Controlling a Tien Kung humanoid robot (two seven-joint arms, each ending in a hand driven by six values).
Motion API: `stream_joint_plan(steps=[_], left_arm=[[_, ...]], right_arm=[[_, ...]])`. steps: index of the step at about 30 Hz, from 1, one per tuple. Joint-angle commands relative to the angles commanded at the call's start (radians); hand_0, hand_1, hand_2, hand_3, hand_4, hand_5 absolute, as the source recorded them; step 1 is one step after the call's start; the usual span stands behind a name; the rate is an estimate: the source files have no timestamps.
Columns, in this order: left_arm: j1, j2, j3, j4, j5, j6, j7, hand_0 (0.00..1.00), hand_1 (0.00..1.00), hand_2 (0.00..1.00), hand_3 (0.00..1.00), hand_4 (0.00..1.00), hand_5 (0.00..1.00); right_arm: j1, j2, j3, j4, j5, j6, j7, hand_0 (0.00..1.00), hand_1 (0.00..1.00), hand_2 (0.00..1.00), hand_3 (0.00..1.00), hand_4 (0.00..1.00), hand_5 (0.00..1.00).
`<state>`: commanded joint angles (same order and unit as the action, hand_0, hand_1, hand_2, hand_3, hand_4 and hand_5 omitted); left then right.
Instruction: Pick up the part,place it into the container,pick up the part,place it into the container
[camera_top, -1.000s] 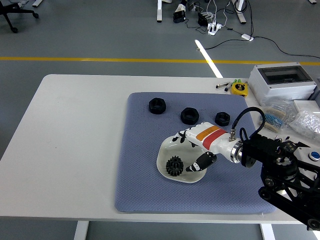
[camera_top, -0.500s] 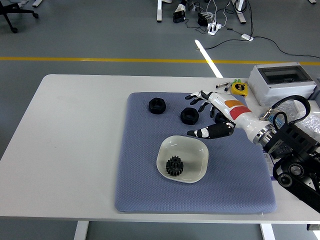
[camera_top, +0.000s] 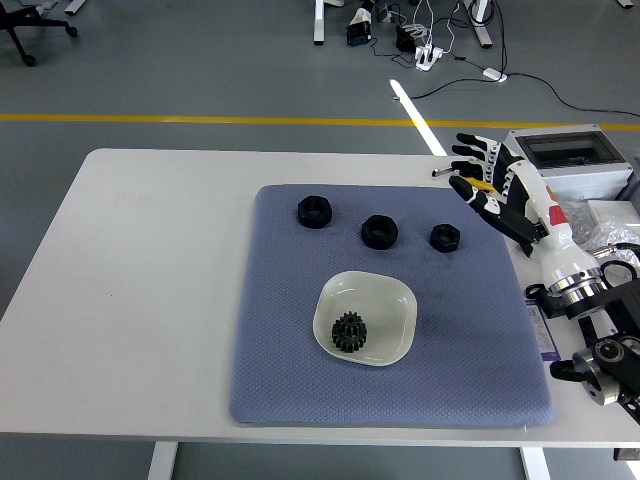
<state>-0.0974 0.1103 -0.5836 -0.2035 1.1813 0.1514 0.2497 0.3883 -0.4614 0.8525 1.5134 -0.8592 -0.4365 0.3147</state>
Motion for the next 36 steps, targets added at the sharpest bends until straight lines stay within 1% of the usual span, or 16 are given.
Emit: stream_joint_plan(steps=[4, 6, 8, 10, 11, 16, 36], left_arm=[[-0.001, -0.001, -0.002, -0.001, 0.010, -0.003, 0.002, 0.661, 0.537, 0.567, 0.563, 0.639, 0.614], [-0.001, -0.002, -0.002, -0.001, 0.011, -0.003, 0.001, 0.661, 0.537, 0.569, 0.563, 0.638, 0.614], [-0.001, -0.003, -0.002, -0.001, 0.011, -0.002, 0.000, 0.661, 0.537, 0.569, 0.563, 0.638, 0.614], [-0.002, -0.004, 0.001, -0.001, 0.007, -0.001, -0.001, 0.661, 0.537, 0.569, 0.563, 0.638, 0.614], [-0.003, -0.005, 0.004, -0.001, 0.004, -0.001, -0.002, 0.661, 0.539, 0.571, 0.563, 0.637, 0.615], [-0.007, -0.006, 0.015, -0.002, -0.011, 0.002, -0.006, 0.661, 0.539, 0.571, 0.563, 0.637, 0.615], [-0.013, -0.005, 0.028, -0.001, -0.028, 0.004, -0.011, 0.660, 0.539, 0.571, 0.562, 0.634, 0.616]], right_arm=[[-0.053, 0.017, 0.053, 0.000, 0.163, 0.006, 0.012, 0.728, 0.759, 0.819, 0.854, 0.998, 0.785], [-0.076, 0.021, 0.070, 0.005, 0.245, 0.009, 0.017, 0.741, 0.764, 0.819, 0.855, 0.998, 0.803], [-0.099, 0.026, 0.088, 0.013, 0.289, 0.009, 0.019, 0.741, 0.764, 0.819, 0.855, 0.998, 0.803], [-0.114, 0.032, 0.101, 0.018, 0.279, 0.008, 0.018, 0.741, 0.764, 0.819, 0.855, 0.998, 0.803], [-0.120, 0.036, 0.108, 0.019, 0.271, 0.008, 0.017, 0.748, 0.767, 0.821, 0.854, 0.998, 0.827], [-0.134, 0.049, 0.127, 0.021, 0.246, 0.004, 0.016, 0.748, 0.767, 0.821, 0.854, 0.998, 0.827], [-0.135, 0.051, 0.135, 0.015, 0.226, -0.006, 0.005, 0.752, 0.770, 0.822, 0.854, 0.998, 0.826]])
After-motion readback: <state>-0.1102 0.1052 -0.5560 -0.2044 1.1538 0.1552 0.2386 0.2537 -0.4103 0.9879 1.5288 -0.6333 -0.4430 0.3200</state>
